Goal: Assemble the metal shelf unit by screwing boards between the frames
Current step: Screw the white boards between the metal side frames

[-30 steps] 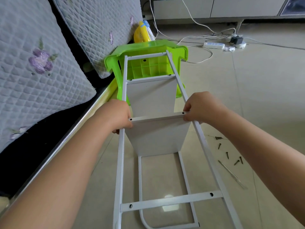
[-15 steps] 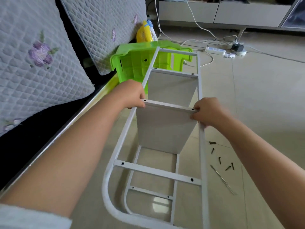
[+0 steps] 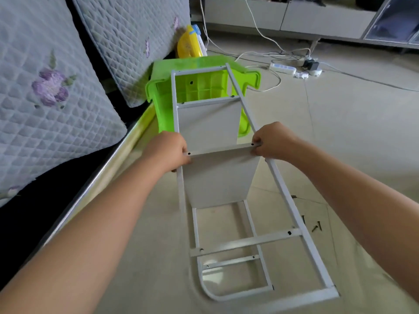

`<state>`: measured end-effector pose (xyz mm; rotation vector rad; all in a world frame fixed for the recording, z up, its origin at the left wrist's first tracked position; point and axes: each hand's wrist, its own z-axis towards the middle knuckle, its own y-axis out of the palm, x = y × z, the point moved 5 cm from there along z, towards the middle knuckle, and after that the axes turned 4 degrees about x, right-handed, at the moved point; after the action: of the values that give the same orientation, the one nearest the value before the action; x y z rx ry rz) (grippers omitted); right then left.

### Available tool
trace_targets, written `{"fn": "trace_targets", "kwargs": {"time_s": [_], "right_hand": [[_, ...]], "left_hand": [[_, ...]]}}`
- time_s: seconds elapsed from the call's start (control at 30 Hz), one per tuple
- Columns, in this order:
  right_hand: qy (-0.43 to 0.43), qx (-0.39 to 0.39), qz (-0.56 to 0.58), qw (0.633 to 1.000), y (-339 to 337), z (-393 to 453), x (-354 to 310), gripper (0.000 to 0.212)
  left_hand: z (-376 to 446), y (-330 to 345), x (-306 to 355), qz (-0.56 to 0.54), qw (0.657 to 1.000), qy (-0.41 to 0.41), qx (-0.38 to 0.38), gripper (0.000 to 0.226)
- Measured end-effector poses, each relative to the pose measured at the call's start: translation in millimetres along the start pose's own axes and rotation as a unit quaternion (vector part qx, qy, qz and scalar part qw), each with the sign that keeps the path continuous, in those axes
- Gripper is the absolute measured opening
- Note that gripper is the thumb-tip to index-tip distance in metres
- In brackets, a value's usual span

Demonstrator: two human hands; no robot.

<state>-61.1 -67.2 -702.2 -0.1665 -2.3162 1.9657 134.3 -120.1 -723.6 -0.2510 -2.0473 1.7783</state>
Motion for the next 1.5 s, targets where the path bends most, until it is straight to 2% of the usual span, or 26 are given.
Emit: {"fn": "trace_targets", "kwargs": {"time_s": [0.13, 0.2, 0.37, 0.57, 0.7, 0.8, 0.9, 1.0, 1.3, 1.5], "right_hand": [[0.028, -0.045, -0.012, 0.999, -1, 3, 3, 0.031], [0.039, -0.058, -0.003, 0.998, -1, 2, 5, 0.031], [0.045, -0.074, 0.004, 0.996, 4, 1, 8, 0.030], [0.018, -0.054, 0.026, 0.998, 18, 5, 16, 0.028], [-0.008, -0.109, 0.035, 0.993, 17, 9, 17, 0.021], [-0.036, -0.067, -0.041, 0.996, 11, 12, 11, 0.023], [-0.063, -0.061, -0.075, 0.993, 12, 14, 5, 0.027], [-0.084, -0.034, -0.119, 0.989, 16, 13, 4, 0.019], [-0.073, 0.027, -0.080, 0.994, 20, 0, 10, 0.023], [-0.029, 0.017, -0.054, 0.998, 20, -15, 8, 0.026]], "left_hand": [[9, 4, 11, -0.050, 0.994, -0.009, -0.099, 0.022], [14, 3, 17, -0.053, 0.992, -0.006, -0.115, 0.022], [19, 2, 17, -0.031, 0.993, -0.002, -0.112, 0.018], [22, 0, 14, 0.019, 0.995, 0.027, -0.097, 0.024], [23, 4, 16, 0.078, 0.994, 0.039, -0.070, 0.027], [23, 6, 18, 0.119, 0.991, 0.039, -0.048, 0.031], [20, 8, 18, 0.123, 0.991, 0.027, -0.043, 0.025], [15, 9, 18, 0.129, 0.991, 0.005, -0.039, 0.025], [-3, 10, 26, 0.197, 0.980, -0.030, -0.005, 0.026], [-12, 6, 32, 0.211, 0.976, -0.042, -0.012, 0.028]]}}
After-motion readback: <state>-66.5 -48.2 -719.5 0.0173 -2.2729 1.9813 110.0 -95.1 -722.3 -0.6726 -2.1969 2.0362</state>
